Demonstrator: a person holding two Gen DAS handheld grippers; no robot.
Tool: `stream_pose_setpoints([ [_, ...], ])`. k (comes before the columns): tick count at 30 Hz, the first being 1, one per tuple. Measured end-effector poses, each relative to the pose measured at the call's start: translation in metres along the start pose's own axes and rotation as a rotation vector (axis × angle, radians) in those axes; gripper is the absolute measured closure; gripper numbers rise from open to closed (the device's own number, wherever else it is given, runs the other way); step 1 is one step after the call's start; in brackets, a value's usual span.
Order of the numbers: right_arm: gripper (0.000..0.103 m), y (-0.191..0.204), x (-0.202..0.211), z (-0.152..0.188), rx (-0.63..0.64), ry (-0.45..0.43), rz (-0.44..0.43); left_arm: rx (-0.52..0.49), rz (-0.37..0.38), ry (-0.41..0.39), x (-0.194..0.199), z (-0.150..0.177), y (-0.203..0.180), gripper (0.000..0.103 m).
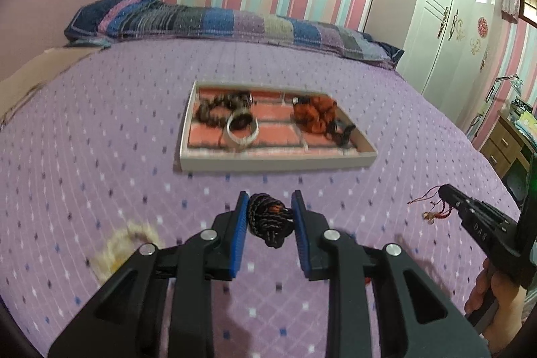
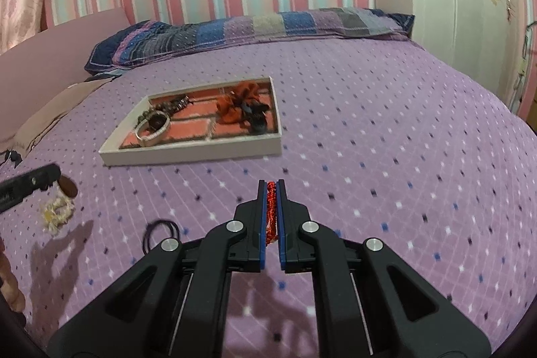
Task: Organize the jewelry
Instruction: 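Carry the stone pendant and red tassel charm over the tray, then open left tool to drop pendant while right tool releases tassel charm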
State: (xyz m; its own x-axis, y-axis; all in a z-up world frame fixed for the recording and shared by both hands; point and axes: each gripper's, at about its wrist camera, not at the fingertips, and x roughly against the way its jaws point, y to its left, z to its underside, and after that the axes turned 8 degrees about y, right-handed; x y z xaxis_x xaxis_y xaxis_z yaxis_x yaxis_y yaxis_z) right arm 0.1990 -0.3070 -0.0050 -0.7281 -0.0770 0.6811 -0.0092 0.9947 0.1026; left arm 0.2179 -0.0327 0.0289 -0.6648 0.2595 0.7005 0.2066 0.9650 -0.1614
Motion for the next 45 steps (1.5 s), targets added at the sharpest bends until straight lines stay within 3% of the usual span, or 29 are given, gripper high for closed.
stream_pose_setpoints([
  [12, 0.097, 0.044, -0.042, -0.083, 0.060, -0.026, -0.057, -0.022, -0.013, -0.025, -0.039, -0.081, -0.002, 0.077],
  [20, 0.097, 0.057, -0.092, -0.122, 0.057, -0.001, -0.062, 0.003, -0.039, 0.045, -0.103, -0.108, 0.009, 0.077],
  [26, 0.097, 0.061, -0.137, -0.126, 0.077, 0.067, -0.047, -0.024, -0.099, 0.101, -0.150, -0.106, 0.009, 0.077],
  [32, 0.097, 0.059, -0.177, -0.115, 0.074, 0.136, -0.031, -0.007, -0.108, 0.148, -0.179, -0.100, 0.019, 0.077],
  [45, 0.097, 0.053, -0.211, -0.100, 0.064, 0.205, 0.008, -0.021, -0.167, 0.142, -0.194, -0.099, 0.029, 0.076],
])
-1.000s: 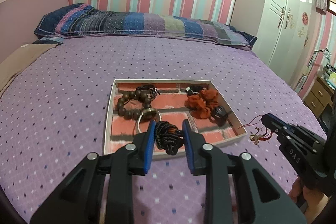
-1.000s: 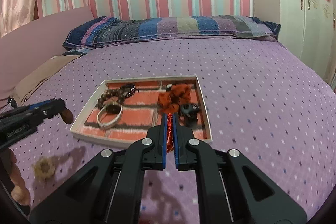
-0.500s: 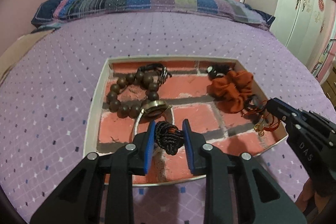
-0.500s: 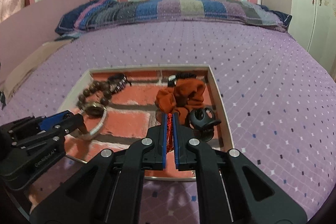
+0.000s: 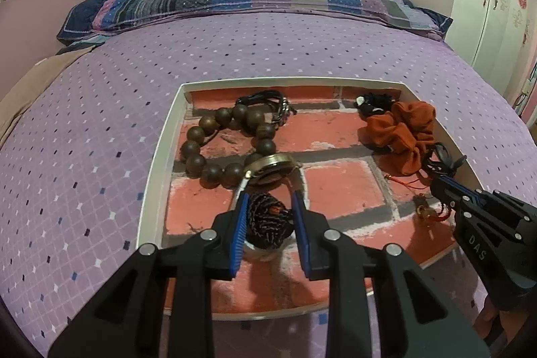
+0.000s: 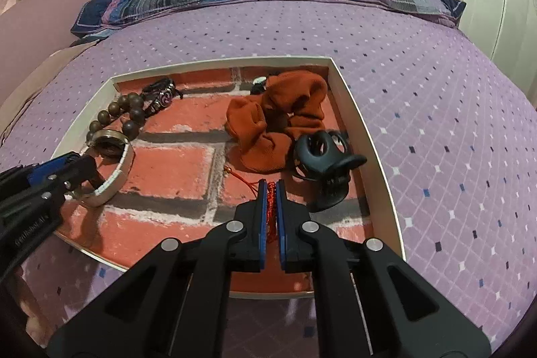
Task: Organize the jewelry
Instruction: 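Open left tool to drop pendant while right tool releases tassel charm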
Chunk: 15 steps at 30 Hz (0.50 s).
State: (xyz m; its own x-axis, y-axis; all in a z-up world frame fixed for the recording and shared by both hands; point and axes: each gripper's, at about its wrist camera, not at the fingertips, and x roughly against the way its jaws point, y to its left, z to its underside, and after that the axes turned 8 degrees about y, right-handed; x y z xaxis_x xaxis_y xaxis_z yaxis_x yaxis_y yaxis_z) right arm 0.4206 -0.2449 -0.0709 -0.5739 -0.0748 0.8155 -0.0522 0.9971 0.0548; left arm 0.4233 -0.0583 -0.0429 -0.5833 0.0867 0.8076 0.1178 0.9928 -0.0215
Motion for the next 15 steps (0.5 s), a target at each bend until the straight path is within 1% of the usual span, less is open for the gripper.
stream_pose_setpoints([
  [8, 0.096, 0.0041, -0.0027, 0.0014, 0.025, 0.015, 0.015, 0.011, -0.017, 0.011, -0.0042, 0.0052, 0.0074, 0.076],
  [14, 0.096, 0.0002, -0.0074, 0.0012, 0.005, 0.037, 0.009, 0.013, -0.021, 0.023, -0.0047, 0.0070, 0.0099, 0.076],
  [15, 0.094, -0.0003, -0.0074, 0.0010, 0.003, 0.040, 0.006, 0.016, -0.016, 0.029, -0.0043, 0.0065, 0.0110, 0.076],
])
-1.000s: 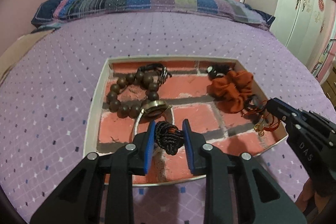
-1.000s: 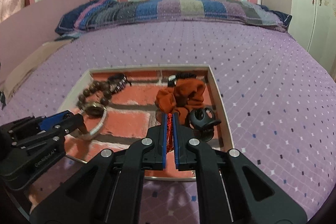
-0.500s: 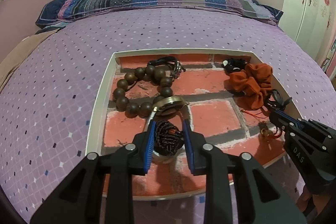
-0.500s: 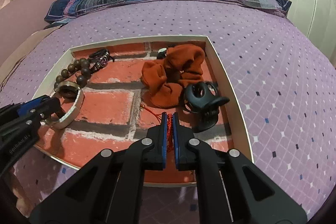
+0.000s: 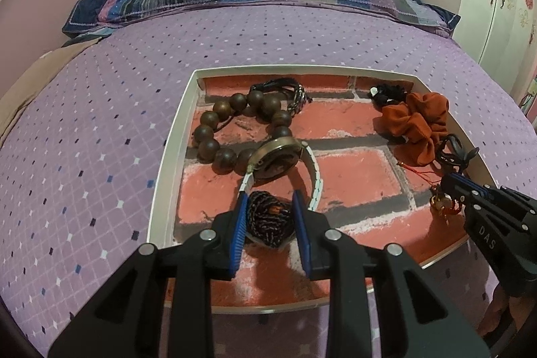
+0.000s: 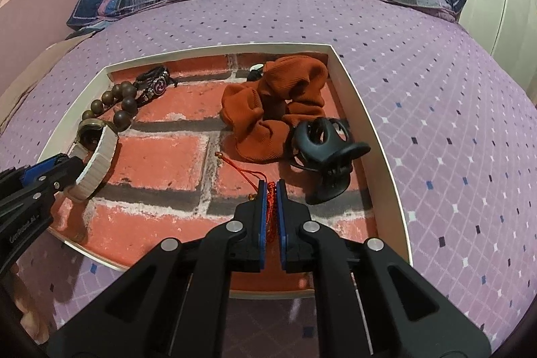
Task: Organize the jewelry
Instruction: 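Open left tool to drop pendant while right tool releases tassel charm, then withdraw both tools toward the flower scrunchie and black hair tie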
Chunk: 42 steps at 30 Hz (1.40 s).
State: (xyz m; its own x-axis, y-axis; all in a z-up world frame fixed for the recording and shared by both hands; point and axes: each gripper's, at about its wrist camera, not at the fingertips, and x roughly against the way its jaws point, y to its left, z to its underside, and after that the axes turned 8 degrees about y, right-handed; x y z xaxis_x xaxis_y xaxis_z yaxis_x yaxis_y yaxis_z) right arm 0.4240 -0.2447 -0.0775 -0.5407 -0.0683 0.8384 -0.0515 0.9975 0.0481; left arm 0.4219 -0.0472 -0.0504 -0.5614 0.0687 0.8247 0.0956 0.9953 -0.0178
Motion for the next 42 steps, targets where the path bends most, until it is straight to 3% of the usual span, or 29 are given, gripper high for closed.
stream_pose_setpoints([
  [2, 0.081, -0.002, 0.003, -0.001, 0.001, -0.002, 0.003, 0.002, 0.005, 0.009, 0.001, -0.001, 0.001, 0.075],
  [3, 0.070, -0.003, 0.006, -0.001, 0.001, -0.008, 0.003, 0.002, 0.007, 0.010, 0.003, -0.001, 0.001, 0.073],
  [4, 0.061, -0.004, 0.011, -0.001, 0.001, -0.018, -0.004, -0.001, 0.005, 0.003, 0.007, -0.001, 0.001, 0.067],
  [6, 0.058, -0.006, 0.020, -0.002, 0.002, -0.035, -0.004, -0.010, -0.018, -0.029, 0.020, -0.002, -0.001, 0.056],
  [8, 0.051, -0.009, 0.034, -0.004, -0.001, -0.053, -0.018, -0.013, -0.007, -0.043, 0.031, -0.004, -0.002, 0.055],
  [11, 0.034, -0.010, 0.063, -0.007, -0.002, -0.114, -0.014, -0.003, 0.017, -0.076, 0.057, -0.008, -0.002, 0.051],
  [13, 0.017, -0.010, 0.082, -0.008, -0.002, -0.148, 0.000, -0.001, 0.014, -0.109, 0.076, -0.010, -0.001, 0.038],
  [16, 0.006, -0.013, 0.110, -0.007, -0.015, -0.190, 0.015, -0.002, 0.018, -0.148, 0.105, -0.010, 0.002, 0.031],
  [18, 0.004, -0.014, 0.126, -0.003, -0.020, -0.215, 0.023, -0.001, 0.022, -0.161, 0.121, -0.008, 0.007, 0.031],
  [21, 0.004, -0.013, 0.146, 0.008, -0.018, -0.231, 0.050, 0.015, 0.010, -0.194, 0.150, 0.003, 0.024, 0.016],
  [30, 0.004, 0.005, 0.183, 0.078, -0.014, -0.252, 0.036, 0.044, -0.013, -0.226, 0.203, 0.069, 0.066, 0.010],
  [34, 0.004, 0.015, 0.186, 0.114, 0.011, -0.257, 0.055, 0.043, -0.041, -0.227, 0.210, 0.107, 0.081, 0.010],
  [42, 0.004, 0.028, 0.170, 0.176, 0.016, -0.240, 0.095, 0.118, -0.012, -0.183, 0.200, 0.162, 0.113, 0.010],
])
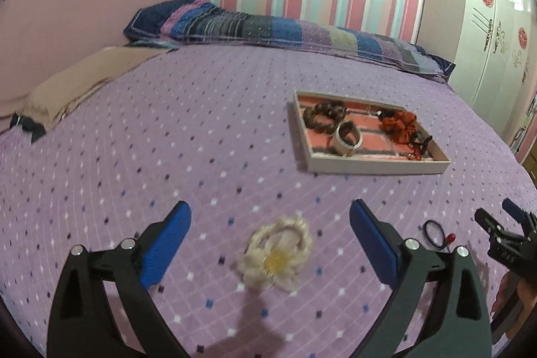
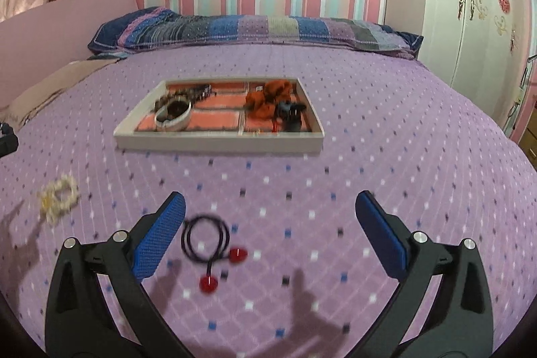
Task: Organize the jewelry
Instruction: 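Withdraw both tools toward the flower scrunchie and black hair tie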
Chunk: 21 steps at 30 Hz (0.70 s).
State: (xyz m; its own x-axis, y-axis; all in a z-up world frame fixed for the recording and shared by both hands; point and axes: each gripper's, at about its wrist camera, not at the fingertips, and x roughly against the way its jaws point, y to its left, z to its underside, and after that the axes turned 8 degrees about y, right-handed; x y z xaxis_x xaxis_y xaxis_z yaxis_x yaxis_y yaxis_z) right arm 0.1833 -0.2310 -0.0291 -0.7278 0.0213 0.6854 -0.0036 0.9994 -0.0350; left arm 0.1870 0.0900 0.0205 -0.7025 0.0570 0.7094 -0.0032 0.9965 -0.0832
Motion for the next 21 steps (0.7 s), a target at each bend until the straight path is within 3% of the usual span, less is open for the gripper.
stream_pose_setpoints([
  [8, 0.004, 0.005, -0.021, 0.013, -0.018, 0.034, 0.014, 0.004, 0.023, 0.051, -0.026, 0.022, 0.003, 0.010],
  [21, 0.004, 0.015, -0.038, 0.019, -0.035, 0.092, 0.060, -0.055, -0.014, 0.098, -0.058, 0.037, -0.005, 0.010],
])
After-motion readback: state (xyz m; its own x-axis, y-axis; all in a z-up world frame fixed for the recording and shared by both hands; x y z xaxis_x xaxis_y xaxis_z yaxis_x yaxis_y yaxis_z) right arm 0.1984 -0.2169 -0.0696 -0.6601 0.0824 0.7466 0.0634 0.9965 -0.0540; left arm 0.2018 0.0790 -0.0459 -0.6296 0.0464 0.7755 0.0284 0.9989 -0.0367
